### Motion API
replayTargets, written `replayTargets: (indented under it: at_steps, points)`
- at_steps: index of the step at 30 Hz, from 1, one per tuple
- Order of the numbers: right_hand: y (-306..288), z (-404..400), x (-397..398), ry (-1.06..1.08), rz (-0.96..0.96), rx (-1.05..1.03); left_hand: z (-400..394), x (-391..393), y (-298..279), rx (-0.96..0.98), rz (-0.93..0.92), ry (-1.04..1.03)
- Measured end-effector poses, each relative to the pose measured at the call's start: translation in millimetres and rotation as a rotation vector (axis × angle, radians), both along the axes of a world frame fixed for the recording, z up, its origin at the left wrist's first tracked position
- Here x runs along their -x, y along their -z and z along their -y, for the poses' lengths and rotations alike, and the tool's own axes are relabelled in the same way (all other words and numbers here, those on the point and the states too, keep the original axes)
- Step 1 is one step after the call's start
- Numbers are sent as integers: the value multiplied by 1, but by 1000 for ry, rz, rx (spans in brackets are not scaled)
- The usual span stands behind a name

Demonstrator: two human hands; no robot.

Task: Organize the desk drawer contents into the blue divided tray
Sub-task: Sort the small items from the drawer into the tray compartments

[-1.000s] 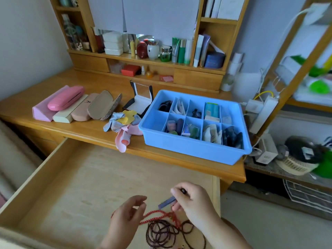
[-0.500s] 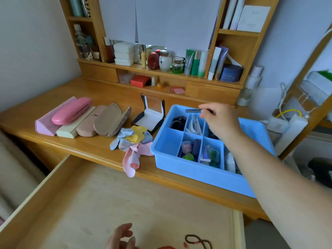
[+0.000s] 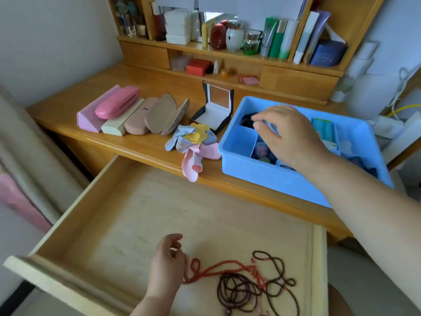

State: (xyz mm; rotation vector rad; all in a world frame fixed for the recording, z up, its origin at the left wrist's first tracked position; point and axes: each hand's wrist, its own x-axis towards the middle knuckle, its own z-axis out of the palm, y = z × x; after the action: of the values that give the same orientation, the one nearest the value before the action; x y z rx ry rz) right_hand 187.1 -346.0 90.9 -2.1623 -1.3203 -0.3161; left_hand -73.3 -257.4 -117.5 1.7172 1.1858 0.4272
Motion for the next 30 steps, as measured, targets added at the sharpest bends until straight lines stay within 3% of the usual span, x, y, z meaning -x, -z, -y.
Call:
replayTargets:
  at_steps: [2,4,7,10,12,15,19,21,23,26,28,30]
  points:
    - [17,31,41,-129,21,-79,-7,5,4,31,-58,-75]
    - [49,61,77,-206,-72,10,-7,9,6,48,-142,-64]
    - [106,92,113,-175,-366,288,1,11,7,9,-354,140]
    - [156,115,129,-67,-433,633,11,8,6,-108,-583,356]
    - [177,131,135,-10,-479,786,17,5,4,-116,-641,407]
    - [192,146,137,21,-395,902,21,4,2,-48,-569,331]
    - [192,137,130,159,-210,943,11,7,0,-196,-379,201]
    - [189,134,124,182,-176,1057,12,8,-6,-157,-206,99]
    - [189,131,115,195,-176,1118,8,4,-19,27,79,-55]
    - [188,127,101,289,-423,851,-11,2,-43,126,382,-250]
    - [184,124,93,360,-708,523,-27,5,-53,52,405,-289]
    - [179,120,84,392,-850,238,-37,6,-53,17,376,-285]
